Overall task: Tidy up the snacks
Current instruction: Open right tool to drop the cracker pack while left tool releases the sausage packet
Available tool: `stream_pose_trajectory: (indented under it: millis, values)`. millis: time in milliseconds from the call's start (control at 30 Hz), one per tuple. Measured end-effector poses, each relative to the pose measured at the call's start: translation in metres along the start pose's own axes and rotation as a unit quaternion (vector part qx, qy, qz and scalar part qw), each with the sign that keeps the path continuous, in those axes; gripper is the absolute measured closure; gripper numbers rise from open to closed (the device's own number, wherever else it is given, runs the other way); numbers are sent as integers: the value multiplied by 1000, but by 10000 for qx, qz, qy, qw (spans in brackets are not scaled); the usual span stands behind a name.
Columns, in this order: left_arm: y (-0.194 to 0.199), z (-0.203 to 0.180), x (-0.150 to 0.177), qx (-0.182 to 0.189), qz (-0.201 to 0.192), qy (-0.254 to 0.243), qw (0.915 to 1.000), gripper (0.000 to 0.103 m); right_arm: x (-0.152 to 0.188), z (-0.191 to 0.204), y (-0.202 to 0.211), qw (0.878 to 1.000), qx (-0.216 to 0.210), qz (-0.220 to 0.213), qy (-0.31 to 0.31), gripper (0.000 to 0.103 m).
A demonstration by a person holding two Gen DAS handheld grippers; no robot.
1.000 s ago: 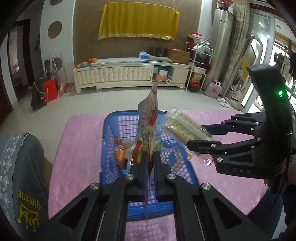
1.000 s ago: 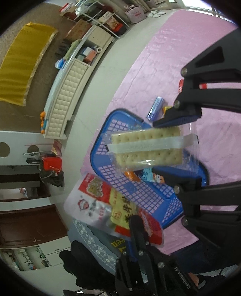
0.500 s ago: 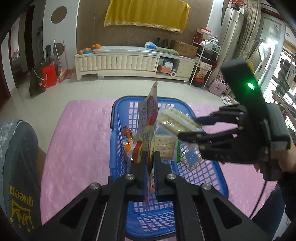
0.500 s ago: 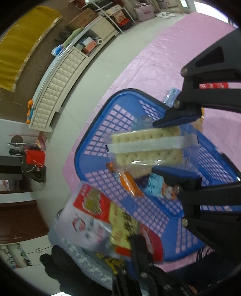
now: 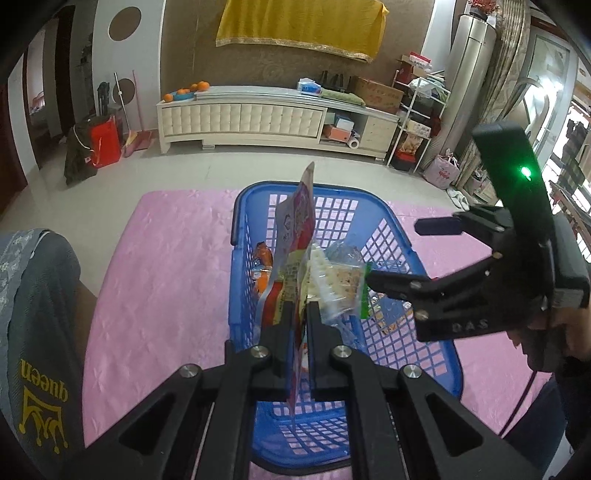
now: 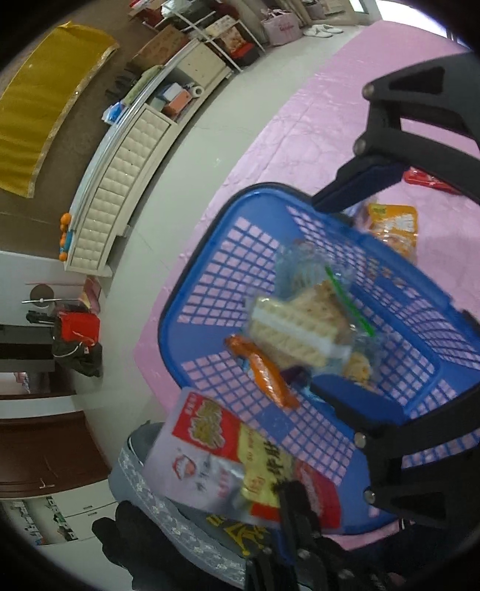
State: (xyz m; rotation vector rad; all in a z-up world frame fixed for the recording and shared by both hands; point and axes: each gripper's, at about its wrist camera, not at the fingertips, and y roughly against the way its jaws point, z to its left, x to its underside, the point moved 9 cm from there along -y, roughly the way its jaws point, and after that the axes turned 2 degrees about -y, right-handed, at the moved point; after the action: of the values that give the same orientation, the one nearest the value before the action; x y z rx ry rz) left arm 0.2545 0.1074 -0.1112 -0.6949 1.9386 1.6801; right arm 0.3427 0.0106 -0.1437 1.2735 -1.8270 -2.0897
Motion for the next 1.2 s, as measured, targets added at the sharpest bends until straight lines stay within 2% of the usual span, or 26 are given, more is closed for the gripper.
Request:
stream_pose_trajectory:
  millis: [433,767,1000,1033,1067,1133,1200]
  values:
    - [3,-30,-10,1,23,-358,9994,98,24,-14,42,9977,-51,-340,-581,9]
    - [-38,-46,-24,-48,246,-684,9973,98,29,-41,32,9963,-63,-318,-794,9]
    - [-68,-36,-41,-257,362,-700,9966,97,25,-48,17,9949,-212,-324,-929,9]
    - [-73,-33,-42,-348,402,-722,9960,85,25,-50,16,9947,-202,-332,-947,9]
    - [-76,-31,-42,-439,445,-742,9953,61,25,-52,14,9944,-216,-332,-980,9]
    - [-78,-28,-44,-648,380,-793,9940,36,27,-53,10,9934,-330,-297,-1057,9]
    - [-76,-30,-42,-598,298,-843,9942,35,29,-53,8,9929,-364,-267,-1101,9]
